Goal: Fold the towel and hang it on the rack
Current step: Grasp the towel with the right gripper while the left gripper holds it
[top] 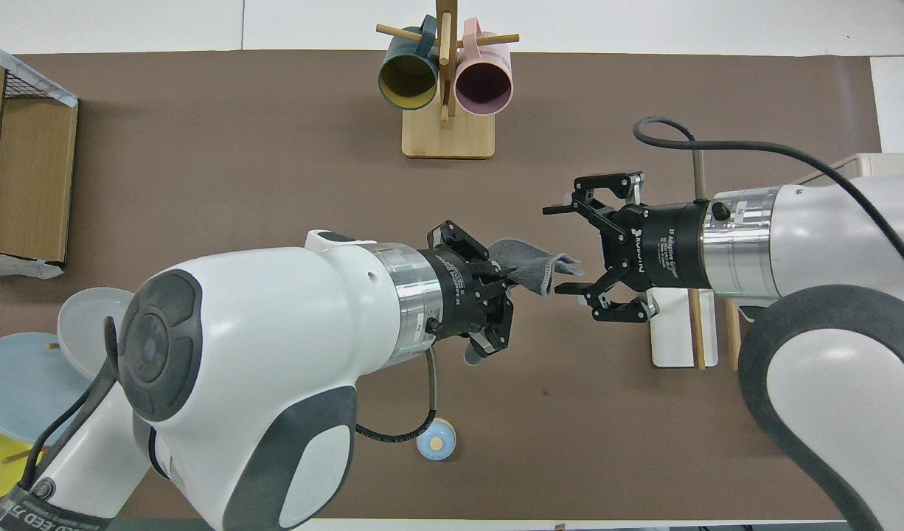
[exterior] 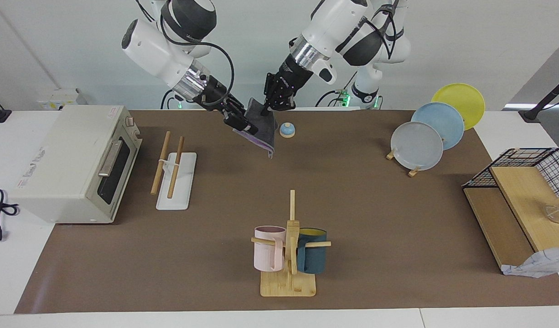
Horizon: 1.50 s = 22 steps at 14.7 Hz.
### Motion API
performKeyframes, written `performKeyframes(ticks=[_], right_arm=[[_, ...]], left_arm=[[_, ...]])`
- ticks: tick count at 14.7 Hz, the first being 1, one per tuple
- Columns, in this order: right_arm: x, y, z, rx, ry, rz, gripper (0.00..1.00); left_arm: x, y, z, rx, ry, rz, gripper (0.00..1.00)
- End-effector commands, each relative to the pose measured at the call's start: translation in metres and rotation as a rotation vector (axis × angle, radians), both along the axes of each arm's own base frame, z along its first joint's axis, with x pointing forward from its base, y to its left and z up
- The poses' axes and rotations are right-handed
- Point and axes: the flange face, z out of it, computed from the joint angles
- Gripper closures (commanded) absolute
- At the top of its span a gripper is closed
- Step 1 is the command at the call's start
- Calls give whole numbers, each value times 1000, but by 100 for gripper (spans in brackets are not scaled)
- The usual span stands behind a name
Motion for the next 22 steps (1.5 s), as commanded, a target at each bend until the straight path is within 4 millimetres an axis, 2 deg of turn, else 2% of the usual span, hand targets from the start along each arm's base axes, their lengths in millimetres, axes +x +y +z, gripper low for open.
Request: performKeyframes(ticks=[1, 8, 9, 13, 15, 17, 18, 22], right_arm=[[-1, -1, 0, 22, -7, 6, 100], [-2, -1, 0, 18, -27, 28, 100], [-2, -1, 0, 17, -30, 31, 100], [-5, 0, -2, -24, -76, 111, 100], [-10, -2, -10, -161, -167, 295, 100], [-16, -11, -22, -214, -196, 407, 100], [-21, -16, -27, -225, -202, 428, 100], [-34, -60, -55, -257, -228, 486, 100]], left_arm=[[-8, 5, 2, -4, -4, 25, 100], [-9, 4, 2, 8, -16, 15, 100], [-13, 1, 3, 14, -24, 10, 1], [-16, -1, 5, 30, -40, -2, 0], [-16, 0, 5, 34, -43, -7, 0], [-11, 8, -1, 74, -67, -21, 0], [-10, 15, -4, 91, -87, -36, 0], [13, 60, -28, 181, -177, -160, 0]])
